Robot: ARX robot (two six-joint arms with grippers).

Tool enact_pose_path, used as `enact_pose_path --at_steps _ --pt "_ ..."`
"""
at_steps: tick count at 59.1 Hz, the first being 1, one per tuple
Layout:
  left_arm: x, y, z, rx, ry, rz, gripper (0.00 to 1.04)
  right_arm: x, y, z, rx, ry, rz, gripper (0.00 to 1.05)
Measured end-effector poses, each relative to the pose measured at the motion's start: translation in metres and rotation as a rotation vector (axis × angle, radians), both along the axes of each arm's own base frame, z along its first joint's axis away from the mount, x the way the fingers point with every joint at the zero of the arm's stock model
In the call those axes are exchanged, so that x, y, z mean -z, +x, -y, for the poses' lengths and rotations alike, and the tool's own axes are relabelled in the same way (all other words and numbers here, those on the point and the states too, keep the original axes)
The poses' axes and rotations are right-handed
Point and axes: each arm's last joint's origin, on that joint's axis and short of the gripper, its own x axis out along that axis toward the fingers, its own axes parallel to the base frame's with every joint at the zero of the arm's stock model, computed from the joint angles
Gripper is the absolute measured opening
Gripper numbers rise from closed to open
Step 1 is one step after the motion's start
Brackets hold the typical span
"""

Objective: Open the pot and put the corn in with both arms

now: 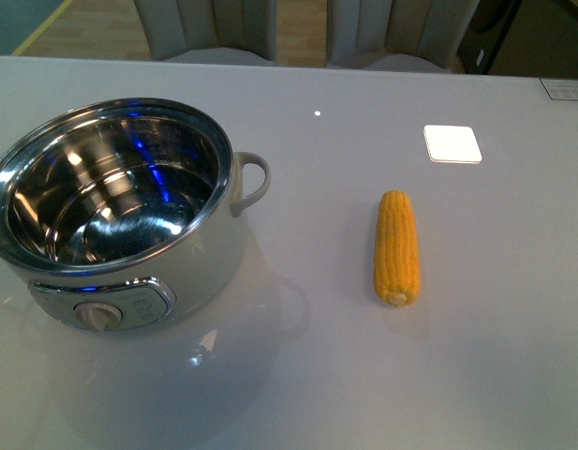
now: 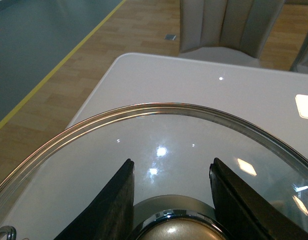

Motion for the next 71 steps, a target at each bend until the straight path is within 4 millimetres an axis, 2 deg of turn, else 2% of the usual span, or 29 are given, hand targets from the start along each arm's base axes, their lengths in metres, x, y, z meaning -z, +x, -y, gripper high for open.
enact_pose_path --at_steps 8,28,41,53,71 --pt "0.015 -0.002 -0.015 -0.040 -0.017 -0.027 0.41 0.000 0.000 0.000 0.000 0.000 0.000 0.96" --pt "0.025 0.000 -0.046 -0.097 -0.023 -0.014 0.41 0.000 0.000 0.000 0.000 0.000 0.000 0.96" --pt "0.049 0.002 -0.065 -0.142 -0.037 -0.046 0.41 0.000 0.000 0.000 0.000 0.000 0.000 0.96" --pt "0.070 0.010 -0.070 -0.138 -0.040 -0.047 0.41 0.000 0.000 0.000 0.000 0.000 0.000 0.96" --pt "0.105 0.019 -0.063 -0.090 -0.042 -0.075 0.41 0.000 0.000 0.000 0.000 0.000 0.000 0.96"
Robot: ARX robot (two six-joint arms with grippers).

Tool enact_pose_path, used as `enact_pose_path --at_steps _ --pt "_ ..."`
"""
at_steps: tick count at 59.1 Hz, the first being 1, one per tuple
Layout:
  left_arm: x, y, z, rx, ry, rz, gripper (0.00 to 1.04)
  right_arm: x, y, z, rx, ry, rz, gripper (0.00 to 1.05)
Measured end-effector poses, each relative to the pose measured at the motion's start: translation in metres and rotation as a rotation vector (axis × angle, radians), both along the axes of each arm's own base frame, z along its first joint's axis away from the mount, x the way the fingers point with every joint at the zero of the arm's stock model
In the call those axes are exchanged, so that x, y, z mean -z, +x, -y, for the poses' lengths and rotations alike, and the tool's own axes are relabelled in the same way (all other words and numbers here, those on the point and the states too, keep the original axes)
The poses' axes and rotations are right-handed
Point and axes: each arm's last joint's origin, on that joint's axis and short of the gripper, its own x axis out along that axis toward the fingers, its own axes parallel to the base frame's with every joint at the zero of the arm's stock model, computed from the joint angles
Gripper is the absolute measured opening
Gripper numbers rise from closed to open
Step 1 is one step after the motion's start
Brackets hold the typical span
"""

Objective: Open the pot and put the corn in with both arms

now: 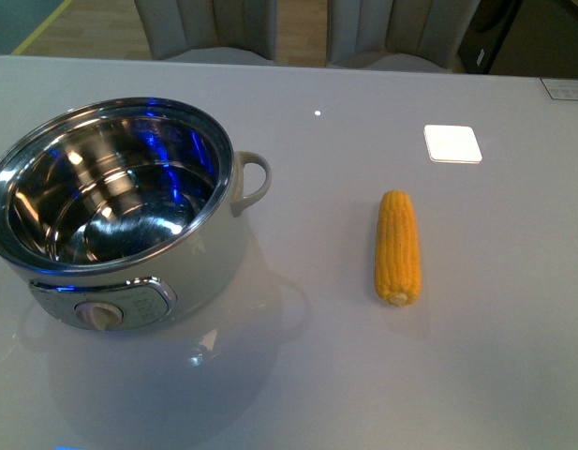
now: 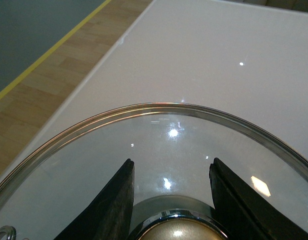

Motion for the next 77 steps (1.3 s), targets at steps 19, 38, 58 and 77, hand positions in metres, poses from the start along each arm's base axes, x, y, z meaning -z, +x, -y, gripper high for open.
enact_pose_path --at_steps 19,38,58,77 --pt "0.024 0.006 0.009 0.041 -0.016 -0.013 0.41 0.000 0.000 0.000 0.000 0.000 0.000 0.96" --pt "0.045 0.004 0.012 0.051 -0.044 -0.045 0.41 0.000 0.000 0.000 0.000 0.000 0.000 0.96" --pt "0.057 0.006 0.013 0.063 -0.027 -0.040 0.41 0.000 0.000 0.000 0.000 0.000 0.000 0.96" --pt "0.061 0.005 0.014 0.065 -0.018 -0.036 0.41 0.000 0.000 0.000 0.000 0.000 0.000 0.96"
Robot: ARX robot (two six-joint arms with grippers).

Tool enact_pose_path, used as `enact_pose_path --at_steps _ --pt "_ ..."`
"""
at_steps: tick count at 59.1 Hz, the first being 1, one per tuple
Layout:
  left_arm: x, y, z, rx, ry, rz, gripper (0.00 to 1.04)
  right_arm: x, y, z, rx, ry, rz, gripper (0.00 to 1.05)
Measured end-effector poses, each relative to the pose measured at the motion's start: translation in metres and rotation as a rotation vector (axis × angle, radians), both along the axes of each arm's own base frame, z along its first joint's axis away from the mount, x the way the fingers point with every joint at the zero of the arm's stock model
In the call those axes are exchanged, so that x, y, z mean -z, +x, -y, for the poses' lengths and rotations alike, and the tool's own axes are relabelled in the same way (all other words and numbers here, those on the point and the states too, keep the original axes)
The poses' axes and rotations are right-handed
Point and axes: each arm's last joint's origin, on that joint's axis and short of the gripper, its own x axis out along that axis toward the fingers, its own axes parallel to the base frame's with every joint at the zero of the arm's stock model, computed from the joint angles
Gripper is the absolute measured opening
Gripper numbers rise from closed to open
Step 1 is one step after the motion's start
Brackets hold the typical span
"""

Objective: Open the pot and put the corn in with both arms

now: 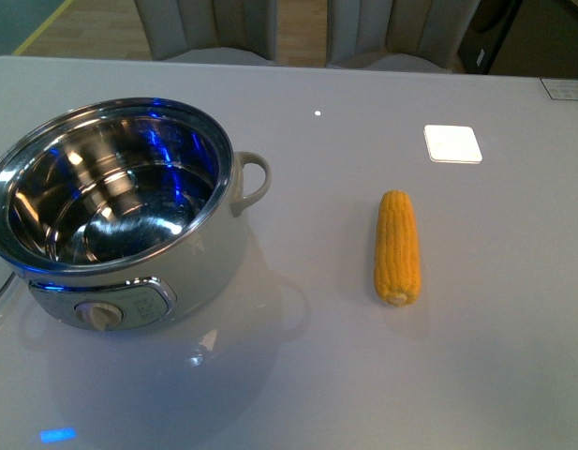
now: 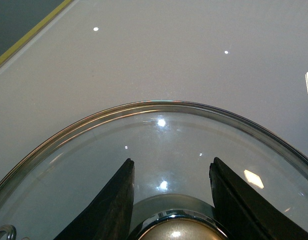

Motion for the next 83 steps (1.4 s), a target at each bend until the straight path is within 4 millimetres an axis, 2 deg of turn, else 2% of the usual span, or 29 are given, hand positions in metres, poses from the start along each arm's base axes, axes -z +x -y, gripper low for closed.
enact_pose_path --at_steps 7,24,32,37,47,58,71,83 --pt "0.001 0.000 0.000 0.000 -0.001 -0.001 0.44 0.000 0.000 0.000 0.000 0.000 0.000 0.96" --pt "0.003 -0.004 0.003 -0.014 0.003 -0.022 0.99 0.000 0.000 0.000 0.000 0.000 0.000 0.96" --pt "-0.004 -0.006 0.005 -0.015 0.005 -0.019 0.98 0.000 0.000 0.000 0.000 0.000 0.000 0.96" --pt "-0.015 -0.006 0.005 -0.023 0.015 -0.002 0.98 0.000 0.000 0.000 0.000 0.000 0.000 0.96" --pt "-0.055 -0.002 0.002 -0.038 0.065 0.068 0.98 0.000 0.000 0.000 0.000 0.000 0.000 0.96" --pt "-0.098 -0.008 0.005 -0.035 0.070 0.130 0.98 0.000 0.000 0.000 0.000 0.000 0.000 0.96" --pt "-0.157 -0.035 0.022 0.010 0.035 0.228 0.98 0.000 0.000 0.000 0.000 0.000 0.000 0.96" --pt "-0.192 -0.067 0.052 0.077 -0.001 0.289 0.98 0.000 0.000 0.000 0.000 0.000 0.000 0.96"
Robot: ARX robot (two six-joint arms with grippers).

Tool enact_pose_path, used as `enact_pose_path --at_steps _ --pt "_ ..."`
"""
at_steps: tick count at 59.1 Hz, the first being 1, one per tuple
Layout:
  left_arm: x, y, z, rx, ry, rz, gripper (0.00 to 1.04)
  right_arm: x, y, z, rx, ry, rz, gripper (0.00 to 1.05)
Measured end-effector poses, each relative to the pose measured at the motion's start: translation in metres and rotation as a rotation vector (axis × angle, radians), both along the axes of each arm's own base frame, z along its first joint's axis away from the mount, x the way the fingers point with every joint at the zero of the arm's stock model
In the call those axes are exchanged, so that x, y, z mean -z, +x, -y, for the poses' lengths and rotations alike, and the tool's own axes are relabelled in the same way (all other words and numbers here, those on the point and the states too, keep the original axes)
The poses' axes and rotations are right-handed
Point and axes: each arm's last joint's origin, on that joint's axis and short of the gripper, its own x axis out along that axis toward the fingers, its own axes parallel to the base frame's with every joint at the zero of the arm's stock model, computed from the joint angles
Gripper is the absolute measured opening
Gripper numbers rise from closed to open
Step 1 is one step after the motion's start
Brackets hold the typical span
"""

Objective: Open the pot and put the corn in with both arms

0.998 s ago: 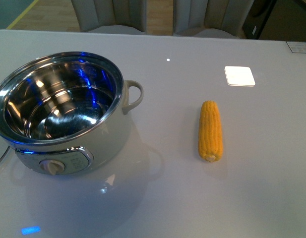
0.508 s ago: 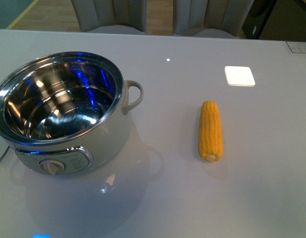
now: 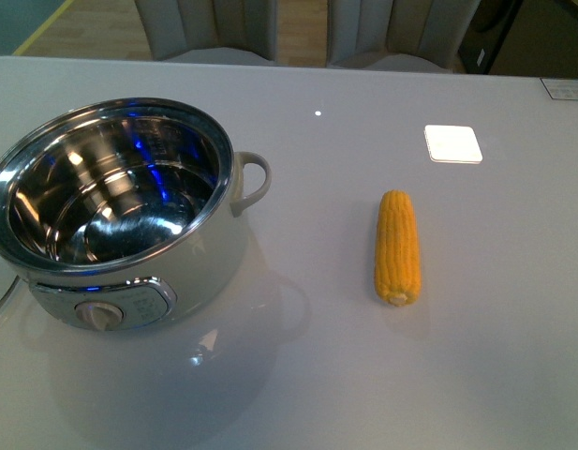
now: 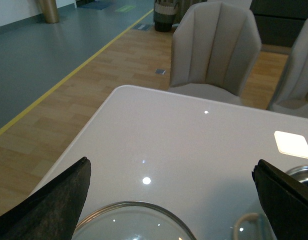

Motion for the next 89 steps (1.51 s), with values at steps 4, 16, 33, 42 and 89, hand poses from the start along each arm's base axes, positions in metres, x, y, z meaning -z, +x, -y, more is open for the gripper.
enact_pose_path --at_steps 4,16,33,42,89 --pt "-0.007 -0.007 0.009 0.017 -0.002 0.015 0.98 0.000 0.000 0.000 0.000 0.000 0.000 0.96" --pt "-0.030 -0.026 0.036 0.045 -0.013 0.066 0.98 0.000 0.000 0.000 0.000 0.000 0.000 0.96" --pt "-0.045 -0.046 0.056 0.032 -0.033 0.084 0.98 0.000 0.000 0.000 0.000 0.000 0.000 0.96" --pt "-0.048 -0.055 0.063 0.017 -0.056 0.087 0.98 0.000 0.000 0.000 0.000 0.000 0.000 0.96" --pt "-0.049 -0.089 0.096 0.094 0.017 0.108 0.63 0.000 0.000 0.000 0.000 0.000 0.000 0.96"
